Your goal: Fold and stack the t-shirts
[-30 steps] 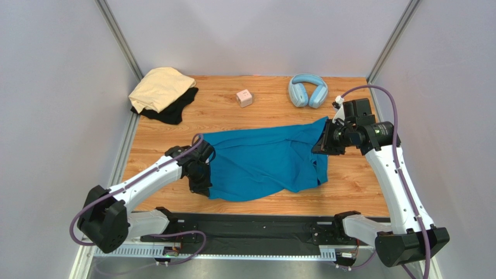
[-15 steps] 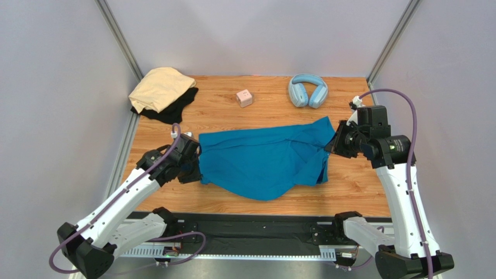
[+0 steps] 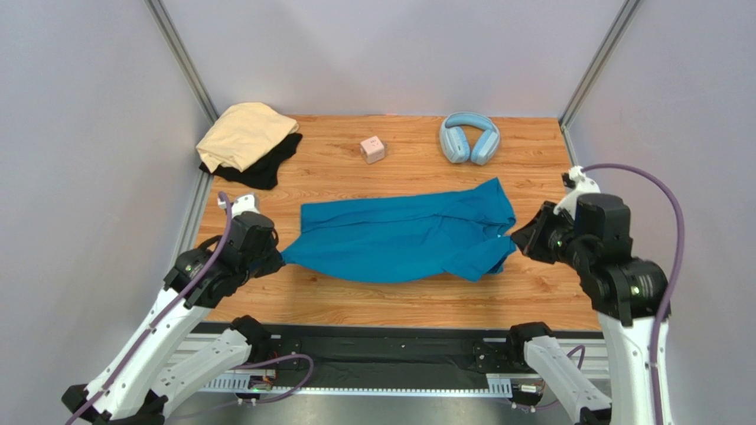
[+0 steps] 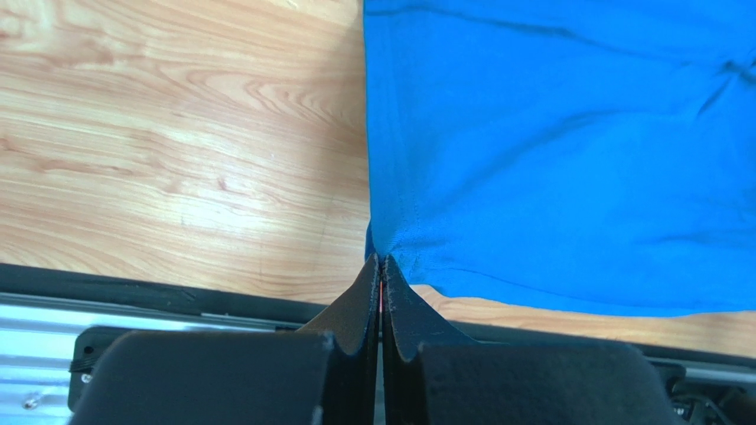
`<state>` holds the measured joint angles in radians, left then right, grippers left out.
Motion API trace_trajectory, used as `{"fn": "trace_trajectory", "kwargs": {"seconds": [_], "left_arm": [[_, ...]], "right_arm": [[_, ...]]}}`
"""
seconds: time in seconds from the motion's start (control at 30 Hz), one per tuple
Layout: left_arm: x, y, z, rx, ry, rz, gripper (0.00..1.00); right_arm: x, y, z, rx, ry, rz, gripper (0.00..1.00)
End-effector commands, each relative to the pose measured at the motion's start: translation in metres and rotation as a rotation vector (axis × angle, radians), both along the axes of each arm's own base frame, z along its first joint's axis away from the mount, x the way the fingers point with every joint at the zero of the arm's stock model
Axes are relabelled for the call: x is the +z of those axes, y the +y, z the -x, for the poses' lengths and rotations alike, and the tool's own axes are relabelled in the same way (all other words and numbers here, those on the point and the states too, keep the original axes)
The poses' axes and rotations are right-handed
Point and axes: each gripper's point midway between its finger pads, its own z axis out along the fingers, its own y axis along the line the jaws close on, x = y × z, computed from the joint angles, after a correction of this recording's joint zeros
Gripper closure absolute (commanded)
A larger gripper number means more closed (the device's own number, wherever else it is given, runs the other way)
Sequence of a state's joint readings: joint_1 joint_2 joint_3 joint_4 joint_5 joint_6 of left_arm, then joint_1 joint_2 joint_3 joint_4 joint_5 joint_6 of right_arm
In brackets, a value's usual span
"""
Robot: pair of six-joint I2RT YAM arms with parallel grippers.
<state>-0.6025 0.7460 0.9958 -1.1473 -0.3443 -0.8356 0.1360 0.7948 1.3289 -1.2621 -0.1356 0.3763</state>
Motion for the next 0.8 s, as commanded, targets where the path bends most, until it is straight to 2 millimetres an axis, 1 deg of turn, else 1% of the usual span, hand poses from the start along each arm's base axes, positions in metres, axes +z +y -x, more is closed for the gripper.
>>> {"fn": "trace_trajectory", "kwargs": {"seconds": [0.0, 0.03, 0.1, 0.17, 0.2, 0.27, 0.3, 0.37, 0.4, 0.47, 0.53, 0.57, 0.63, 0.67, 0.7, 0.77], "left_arm": [[0.015, 0.022, -0.001, 0.082, -0.109, -0.015, 1.0], [0.016, 0.024, 0.0, 0.093, -0.122, -0.016, 1.0], [0.015, 0.027, 0.0, 0.099, -0.123, -0.021, 1.0], [0.019, 0.031, 0.0, 0.116, -0.131, -0.032, 1.0], [0.027, 0.034, -0.001, 0.132, -0.153, -0.037, 1.0], [0.034, 0.039, -0.003, 0.142, -0.174, -0.05, 1.0], [0.041, 0.041, -0.005, 0.149, -0.19, -0.061, 1.0], [0.045, 0.043, -0.007, 0.139, -0.188, -0.093, 1.0], [0.047, 0.042, -0.01, 0.14, -0.179, -0.112, 1.0], [0.046, 0.044, -0.011, 0.137, -0.157, -0.144, 1.0], [0.041, 0.042, -0.013, 0.129, -0.132, -0.166, 1.0], [0.039, 0.042, -0.014, 0.127, -0.128, -0.173, 1.0], [0.031, 0.041, -0.016, 0.121, -0.107, -0.186, 1.0], [0.029, 0.041, -0.019, 0.126, -0.105, -0.189, 1.0], [0.021, 0.039, -0.02, 0.118, -0.076, -0.192, 1.0], [0.014, 0.04, -0.023, 0.12, -0.047, -0.202, 1.0]], "right_arm": [[0.015, -0.015, 0.022, -0.049, -0.097, 0.035, 1.0], [0.011, -0.016, 0.022, -0.053, -0.09, 0.039, 1.0], [0.011, -0.017, 0.019, -0.056, -0.087, 0.045, 1.0], [0.026, -0.016, 0.015, -0.054, -0.122, 0.037, 1.0], [0.031, -0.015, 0.013, -0.053, -0.135, 0.031, 1.0], [0.045, -0.014, 0.005, -0.049, -0.165, 0.033, 1.0], [0.047, -0.013, 0.0, -0.045, -0.163, 0.037, 1.0], [0.049, -0.01, -0.014, -0.034, -0.162, 0.034, 1.0], [0.048, -0.005, -0.019, -0.015, -0.156, 0.02, 1.0], [0.041, 0.002, -0.037, -0.006, -0.114, 0.001, 1.0], [0.035, 0.009, -0.049, 0.02, -0.085, -0.02, 1.0], [0.029, 0.012, -0.059, 0.026, -0.058, -0.024, 1.0], [0.028, 0.014, -0.07, 0.033, -0.047, -0.018, 1.0], [0.02, 0.014, -0.08, 0.033, -0.016, -0.002, 1.0], [0.021, 0.014, -0.084, 0.034, -0.017, 0.004, 1.0], [0.01, 0.013, -0.095, 0.037, 0.025, 0.024, 1.0]]}}
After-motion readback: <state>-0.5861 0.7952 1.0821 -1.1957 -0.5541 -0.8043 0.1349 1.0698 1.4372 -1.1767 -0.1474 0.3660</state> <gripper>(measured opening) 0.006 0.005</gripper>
